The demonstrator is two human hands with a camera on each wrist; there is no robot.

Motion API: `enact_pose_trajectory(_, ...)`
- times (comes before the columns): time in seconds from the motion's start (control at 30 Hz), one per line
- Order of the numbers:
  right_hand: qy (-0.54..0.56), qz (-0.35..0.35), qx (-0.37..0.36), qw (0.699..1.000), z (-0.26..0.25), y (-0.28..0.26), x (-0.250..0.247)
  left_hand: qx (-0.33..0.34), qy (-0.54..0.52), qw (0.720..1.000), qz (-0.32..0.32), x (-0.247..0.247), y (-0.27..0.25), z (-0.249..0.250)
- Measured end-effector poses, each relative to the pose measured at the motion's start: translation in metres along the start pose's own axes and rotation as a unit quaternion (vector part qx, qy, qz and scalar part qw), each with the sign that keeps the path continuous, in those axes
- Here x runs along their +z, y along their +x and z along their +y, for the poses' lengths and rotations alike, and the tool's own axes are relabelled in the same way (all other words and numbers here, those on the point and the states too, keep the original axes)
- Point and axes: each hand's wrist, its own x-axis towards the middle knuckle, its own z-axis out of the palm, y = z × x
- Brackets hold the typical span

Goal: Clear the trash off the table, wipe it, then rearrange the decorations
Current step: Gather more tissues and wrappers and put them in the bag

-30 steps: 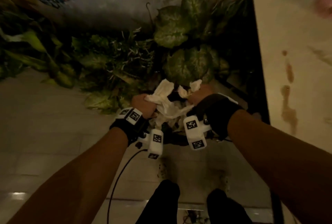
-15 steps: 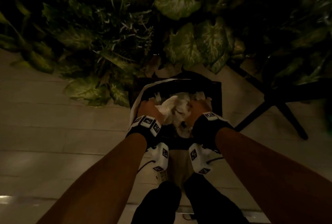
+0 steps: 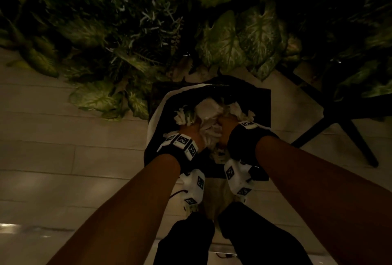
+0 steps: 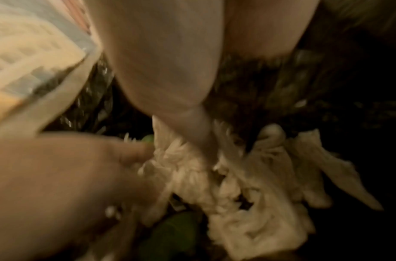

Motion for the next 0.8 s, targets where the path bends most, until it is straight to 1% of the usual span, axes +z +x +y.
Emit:
enact_pose_trajectory(0.03, 0.039, 0.008, -0.007, 0.999, 0.002, -0.006, -0.003, 0.018, -0.02, 1.0, 0.016, -0.003, -0.005, 0.0)
enact_pose_trajectory(0.1, 0.075, -0.023, -0.044, 0.996, -0.001, -0.025, -0.009, 0.075, -0.059, 0.995, 0.026, -0.019, -0.024, 0.007)
enact_pose_trajectory(0.13, 0.091, -0.007, -0.062, 0.994, 0.005, -0.025, -0.007, 0.08, -0.065, 0.995, 0.017, -0.026, -0.036, 0.007)
enact_pose_trajectory(0.17, 0.12, 0.0, -0.076, 0.99, 0.014, -0.025, -0.002, 0.079, -0.084, 0.993, 0.016, -0.032, -0.045, 0.005)
enact_pose_trajectory(0.2, 0.148, 0.003, -0.086, 0.985, 0.018, -0.029, -0.002, 0.055, -0.087, 0.995, 0.013, -0.039, -0.056, 0.004)
enact_pose_trajectory(0.23, 0.16, 0.015, -0.08, 0.984, 0.015, -0.043, -0.009, 0.035, -0.087, 0.996, 0.009, -0.048, -0.069, 0.005)
enact_pose_trajectory(0.27, 0.155, 0.032, -0.079, 0.984, 0.002, -0.077, -0.025, 0.018, -0.07, 0.997, 0.008, -0.058, -0.083, 0.006)
enact_pose_trajectory(0.3, 0.154, 0.04, -0.069, 0.985, -0.011, -0.11, -0.04, 0.021, -0.056, 0.998, 0.019, -0.065, -0.097, 0.006)
enact_pose_trajectory(0.37, 0.153, 0.035, -0.056, 0.986, -0.023, -0.149, -0.058, 0.019, -0.074, 0.996, 0.054, -0.083, -0.125, 0.014)
enact_pose_trajectory(0.43, 0.163, 0.031, -0.061, 0.984, -0.036, -0.184, -0.076, 0.016, -0.079, 0.994, 0.079, -0.101, -0.155, 0.028)
enact_pose_trajectory(0.47, 0.17, 0.039, -0.075, 0.982, -0.042, -0.201, -0.088, 0.016, -0.078, 0.993, 0.086, -0.111, -0.17, 0.038)
enact_pose_trajectory(0.53, 0.193, 0.067, -0.107, 0.973, -0.048, -0.244, -0.112, 0.036, -0.081, 0.991, 0.1, -0.131, -0.203, 0.064)
enact_pose_trajectory(0.6, 0.2, 0.082, -0.144, 0.966, -0.053, -0.281, -0.131, 0.048, -0.101, 0.985, 0.128, -0.147, -0.224, 0.085)
enact_pose_trajectory(0.63, 0.21, 0.087, -0.158, 0.961, -0.05, -0.303, -0.14, 0.068, -0.117, 0.98, 0.148, -0.154, -0.236, 0.1)
enact_pose_trajectory(0.7, 0.239, 0.085, -0.178, 0.951, -0.037, -0.343, -0.149, 0.11, -0.139, 0.966, 0.187, -0.167, -0.258, 0.133)
enact_pose_trajectory(0.8, 0.271, 0.061, -0.19, 0.942, 0.005, -0.391, -0.149, 0.177, -0.125, 0.951, 0.222, -0.177, -0.28, 0.185)
